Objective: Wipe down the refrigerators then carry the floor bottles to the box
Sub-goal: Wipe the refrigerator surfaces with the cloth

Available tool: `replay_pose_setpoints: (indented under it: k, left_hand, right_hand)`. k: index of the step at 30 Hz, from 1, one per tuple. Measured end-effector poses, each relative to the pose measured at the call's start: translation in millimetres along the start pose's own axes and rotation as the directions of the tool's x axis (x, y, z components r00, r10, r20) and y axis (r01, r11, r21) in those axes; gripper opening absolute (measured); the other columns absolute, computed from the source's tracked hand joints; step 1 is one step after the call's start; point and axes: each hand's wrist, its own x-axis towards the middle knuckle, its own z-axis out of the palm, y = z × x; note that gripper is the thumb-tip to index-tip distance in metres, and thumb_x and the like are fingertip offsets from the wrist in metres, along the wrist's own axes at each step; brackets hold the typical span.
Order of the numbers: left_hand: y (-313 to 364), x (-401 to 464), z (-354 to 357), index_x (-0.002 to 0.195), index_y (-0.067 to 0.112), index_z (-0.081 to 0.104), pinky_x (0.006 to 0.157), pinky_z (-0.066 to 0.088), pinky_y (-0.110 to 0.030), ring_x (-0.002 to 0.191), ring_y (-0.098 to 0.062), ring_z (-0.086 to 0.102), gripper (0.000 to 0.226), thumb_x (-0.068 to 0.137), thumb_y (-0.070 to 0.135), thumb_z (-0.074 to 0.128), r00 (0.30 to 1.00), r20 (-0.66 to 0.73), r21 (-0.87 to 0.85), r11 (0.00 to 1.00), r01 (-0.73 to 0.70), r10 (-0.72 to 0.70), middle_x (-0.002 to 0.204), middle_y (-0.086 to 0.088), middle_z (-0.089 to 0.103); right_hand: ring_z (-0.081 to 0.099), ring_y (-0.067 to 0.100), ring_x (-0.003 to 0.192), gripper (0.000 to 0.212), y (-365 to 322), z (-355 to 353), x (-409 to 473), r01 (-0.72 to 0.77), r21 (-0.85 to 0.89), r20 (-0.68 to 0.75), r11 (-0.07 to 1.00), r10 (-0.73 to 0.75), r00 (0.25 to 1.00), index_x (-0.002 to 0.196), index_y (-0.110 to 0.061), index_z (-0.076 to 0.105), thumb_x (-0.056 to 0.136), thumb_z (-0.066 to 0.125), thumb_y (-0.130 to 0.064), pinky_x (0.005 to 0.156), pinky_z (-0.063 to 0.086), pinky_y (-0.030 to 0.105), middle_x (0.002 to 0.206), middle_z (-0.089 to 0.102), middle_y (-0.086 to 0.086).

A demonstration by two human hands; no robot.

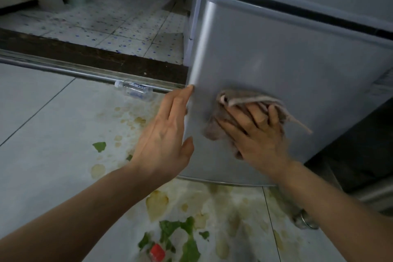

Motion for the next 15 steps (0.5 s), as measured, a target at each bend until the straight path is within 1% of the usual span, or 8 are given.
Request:
replay_pose_setpoints:
  k: [3,5,7,9,11,13,14,15]
  left_hand:
    - [2,-2,5,0.148,0.019,0.013,0.072,0.04,-0.019,0.109,-0.007,0.049,0.099,0.071,0.013,0.074,1.0,-0.005,0.037,0.999,0.008,-0.008,0.145,0.001,0.026]
    - [3,-4,5,0.149,0.019,0.011,0.073,0.041,-0.021,0.111,-0.007,0.048,0.1,0.071,0.013,0.074,1.0,-0.01,0.052,0.998,0.021,-0.021,0.146,0.002,0.025]
    - [6,-4,5,0.148,0.02,0.012,0.076,0.042,-0.023,0.113,-0.008,0.048,0.1,0.071,0.011,0.074,0.999,-0.015,0.042,0.998,0.041,-0.041,0.146,0.002,0.025]
    - [12,-7,4,0.147,0.02,0.016,0.08,0.043,-0.024,0.114,-0.009,0.049,0.095,0.072,0.011,0.074,0.998,-0.019,0.02,0.997,0.068,-0.068,0.146,0.002,0.026]
    - [21,-13,6,0.141,0.019,0.027,0.08,0.044,-0.025,0.109,-0.008,0.051,0.083,0.073,0.011,0.074,0.993,-0.044,-0.007,0.994,0.109,-0.109,0.138,0.002,0.032]
    - [30,-21,8,0.129,0.024,0.038,0.077,0.044,-0.022,0.098,-0.002,0.053,0.065,0.076,0.021,0.074,0.978,-0.028,-0.067,0.977,0.203,-0.205,0.124,0.007,0.042]
    - [35,-24,8,0.121,0.027,0.043,0.074,0.044,-0.018,0.092,0.002,0.055,0.054,0.077,0.032,0.074,0.959,0.044,-0.166,0.944,0.285,-0.281,0.115,0.012,0.049]
    - [40,-26,6,0.113,0.029,0.049,0.07,0.044,-0.014,0.087,0.005,0.057,0.047,0.075,0.046,0.07,0.916,0.172,-0.322,0.857,0.401,-0.364,0.107,0.016,0.056]
  right_hand:
    - [0.038,0.022,0.124,0.058,1,5,-46,0.124,0.028,0.123,0.992,-0.126,0.984,0.135,-0.028,0.046,0.08,0.05,-0.011,0.112,0.016,0.042,0.139,0.039,-0.007]
    - [0.041,0.02,0.119,0.059,1,0,-64,0.155,0.065,0.209,0.986,-0.166,0.964,0.132,-0.026,0.049,0.077,0.045,-0.006,0.107,0.026,0.041,0.135,0.039,-0.007]
    - [0.043,0.021,0.111,0.05,0,-12,-63,0.114,0.12,0.242,0.986,-0.14,0.96,0.121,-0.023,0.063,0.076,0.048,-0.009,0.094,0.039,0.04,0.128,0.041,-0.004]
    - [0.044,0.023,0.104,0.037,-4,-27,-50,-0.021,0.248,0.251,0.969,-0.043,0.967,0.108,-0.016,0.072,0.076,0.053,-0.011,0.08,0.048,0.039,0.123,0.045,0.0]
    - [0.045,0.027,0.107,0.038,-11,-46,-34,-0.252,0.513,0.29,0.821,0.11,0.951,0.109,-0.005,0.07,0.074,0.057,0.004,0.085,0.05,0.037,0.123,0.054,0.011]
    - [0.045,0.026,0.113,0.053,-14,-70,-19,-0.46,0.644,0.372,0.611,0.274,0.887,0.117,-0.004,0.065,0.069,0.058,0.016,0.099,0.04,0.026,0.125,0.053,0.015]
    - [0.044,0.021,0.116,0.06,-12,-82,-13,-0.535,0.666,0.417,0.52,0.336,0.845,0.122,-0.009,0.062,0.068,0.057,0.016,0.102,0.035,0.019,0.127,0.05,0.01]
    - [0.044,0.016,0.119,0.064,-10,-93,-7,-0.586,0.69,0.451,0.426,0.38,0.808,0.126,-0.015,0.059,0.068,0.058,0.014,0.103,0.034,0.016,0.129,0.047,0.004]
